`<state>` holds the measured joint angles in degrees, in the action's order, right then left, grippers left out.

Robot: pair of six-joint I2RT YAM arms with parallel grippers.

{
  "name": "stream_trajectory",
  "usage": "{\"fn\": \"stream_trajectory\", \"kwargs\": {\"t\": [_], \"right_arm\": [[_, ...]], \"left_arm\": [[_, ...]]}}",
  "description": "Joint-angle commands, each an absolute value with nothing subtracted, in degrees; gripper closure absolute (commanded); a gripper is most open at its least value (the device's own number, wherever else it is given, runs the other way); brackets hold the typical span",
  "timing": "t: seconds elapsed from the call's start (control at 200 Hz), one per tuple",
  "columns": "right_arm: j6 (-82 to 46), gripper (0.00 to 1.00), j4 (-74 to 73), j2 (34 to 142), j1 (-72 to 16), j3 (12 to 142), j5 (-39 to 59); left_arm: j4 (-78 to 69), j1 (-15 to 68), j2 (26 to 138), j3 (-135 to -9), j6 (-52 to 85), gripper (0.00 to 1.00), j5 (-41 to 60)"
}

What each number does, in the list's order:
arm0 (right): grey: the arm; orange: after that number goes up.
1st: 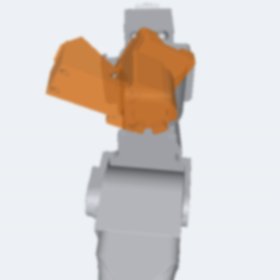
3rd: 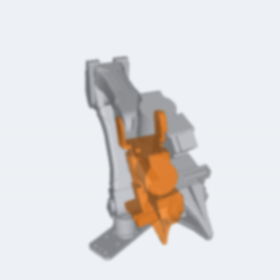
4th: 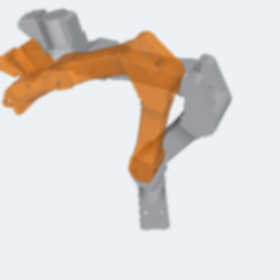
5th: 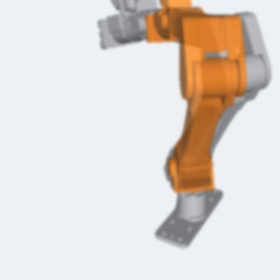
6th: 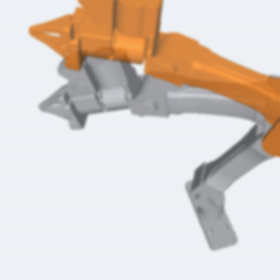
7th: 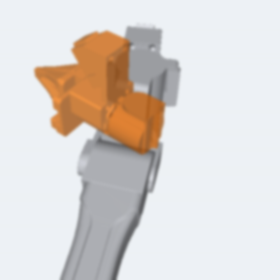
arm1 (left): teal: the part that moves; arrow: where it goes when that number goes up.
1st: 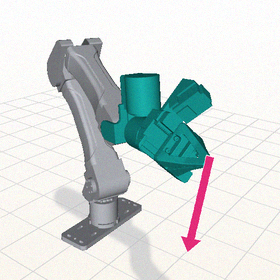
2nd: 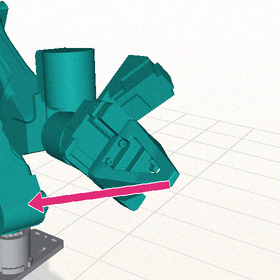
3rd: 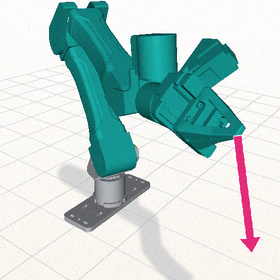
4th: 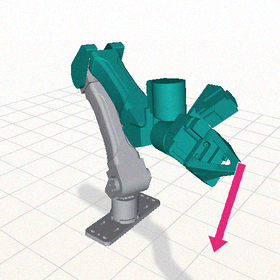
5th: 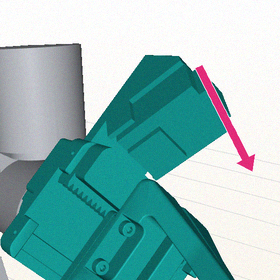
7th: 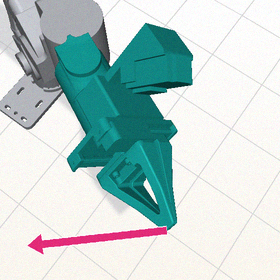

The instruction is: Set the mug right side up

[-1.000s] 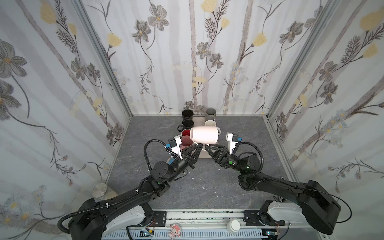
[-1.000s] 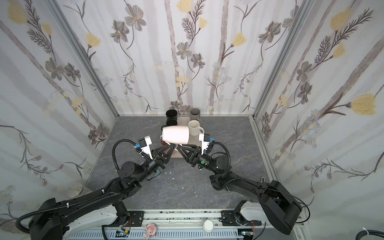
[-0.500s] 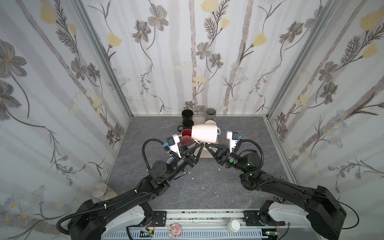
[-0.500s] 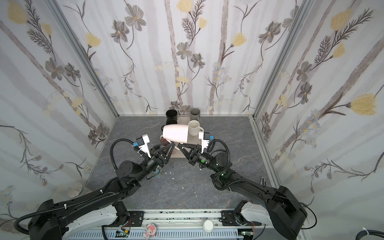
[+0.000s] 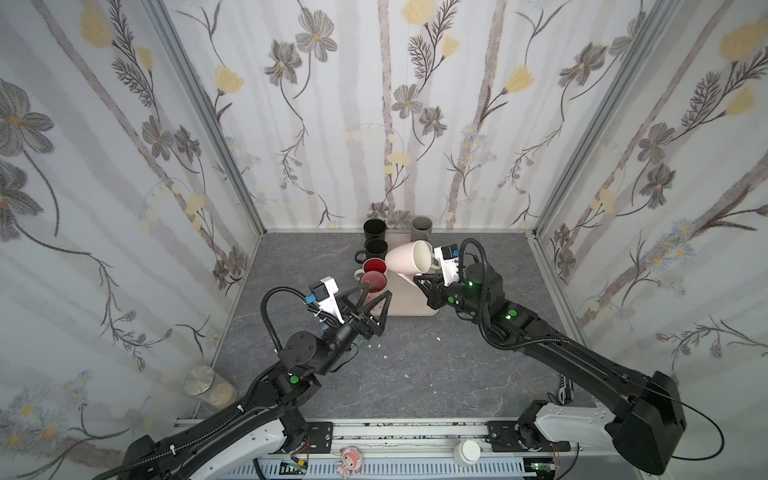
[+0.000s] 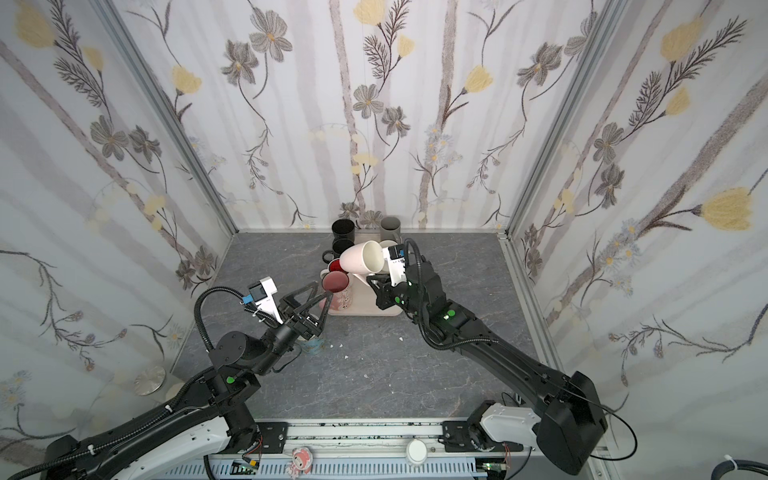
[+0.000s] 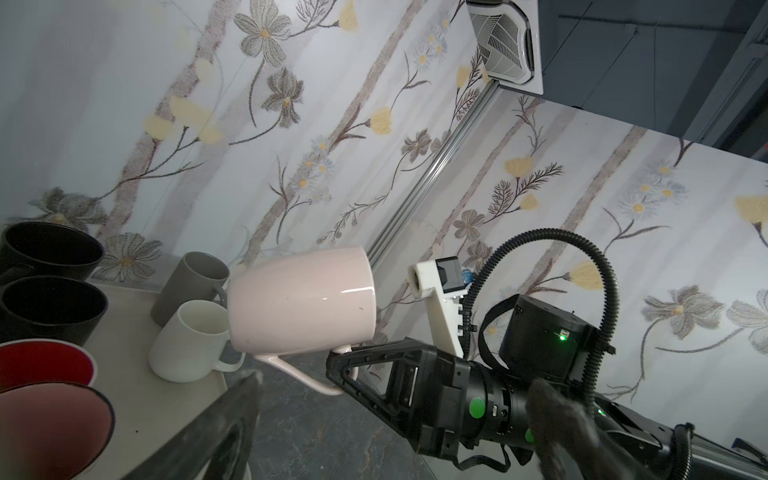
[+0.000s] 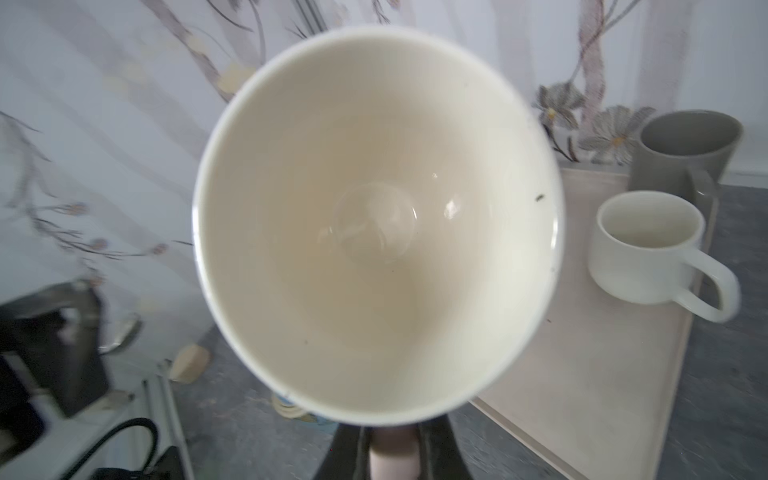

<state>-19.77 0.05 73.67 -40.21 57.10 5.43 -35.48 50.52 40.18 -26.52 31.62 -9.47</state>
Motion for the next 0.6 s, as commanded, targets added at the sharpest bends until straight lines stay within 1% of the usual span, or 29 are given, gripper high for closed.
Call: {"fn": "stream_trajectory", "kwargs": {"t": [0.0,0.14,0.2,0.33,0.43,0.595], "right_arm": [[-12.9,1.0,12.3,78.3,-39.5,61.7,-4.4],[-10.3,1.0,19.7,86.5,-38.6,68.1,-14.1],[-9.2,1.0,21.8,89.6,-38.1,70.1,-15.1],[-6.5,1.0,20.4,95.0,-37.6,71.1,-17.9],[-5.5,1.0,18.5,98.1,-36.7,71.8,-18.6],[-5.1,1.0,16.9,101.8,-34.4,73.6,-14.7]], "left_arm": [[-31.2,50.5,37.1,-25.6,29.8,0.0,-13.6],[-27.8,50.5,32.9,-24.8,29.5,0.0,-15.6],[-26.7,50.5,31.2,-24.4,29.6,0.0,-16.5],[-25.4,50.5,28.6,-23.2,29.6,0.0,-17.4],[-24.5,50.5,27.6,-23.0,29.8,0.0,-17.7],[-23.2,50.5,26.3,-22.8,29.9,0.0,-18.1]]}}
